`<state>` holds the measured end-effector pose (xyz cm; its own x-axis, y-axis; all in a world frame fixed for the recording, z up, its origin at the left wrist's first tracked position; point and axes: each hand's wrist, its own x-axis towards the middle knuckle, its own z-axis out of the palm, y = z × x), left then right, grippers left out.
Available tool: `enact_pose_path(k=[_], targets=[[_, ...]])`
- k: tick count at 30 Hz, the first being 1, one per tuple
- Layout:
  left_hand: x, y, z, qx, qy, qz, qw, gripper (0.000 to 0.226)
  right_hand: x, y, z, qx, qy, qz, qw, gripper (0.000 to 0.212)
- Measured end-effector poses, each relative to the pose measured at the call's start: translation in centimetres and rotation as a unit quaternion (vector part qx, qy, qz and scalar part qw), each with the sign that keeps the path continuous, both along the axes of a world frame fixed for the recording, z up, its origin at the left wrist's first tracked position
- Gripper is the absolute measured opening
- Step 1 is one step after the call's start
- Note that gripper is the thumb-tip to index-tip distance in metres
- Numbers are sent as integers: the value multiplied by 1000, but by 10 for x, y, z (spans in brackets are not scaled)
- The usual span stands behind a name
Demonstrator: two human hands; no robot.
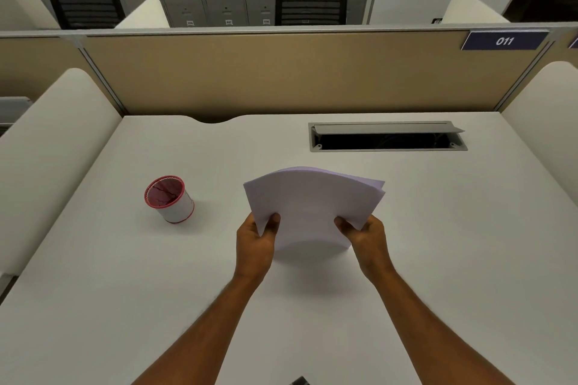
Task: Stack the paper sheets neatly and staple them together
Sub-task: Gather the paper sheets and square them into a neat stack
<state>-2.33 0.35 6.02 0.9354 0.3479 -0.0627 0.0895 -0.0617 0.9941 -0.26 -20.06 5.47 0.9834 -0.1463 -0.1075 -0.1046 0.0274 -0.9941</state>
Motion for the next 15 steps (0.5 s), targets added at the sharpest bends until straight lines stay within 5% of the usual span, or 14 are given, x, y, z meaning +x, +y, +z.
enact_pose_path(k=[15], targets=[[1,7,-2,24,-19,-2,1000,32,2,-6,6,-15,-49,-21,998,23]])
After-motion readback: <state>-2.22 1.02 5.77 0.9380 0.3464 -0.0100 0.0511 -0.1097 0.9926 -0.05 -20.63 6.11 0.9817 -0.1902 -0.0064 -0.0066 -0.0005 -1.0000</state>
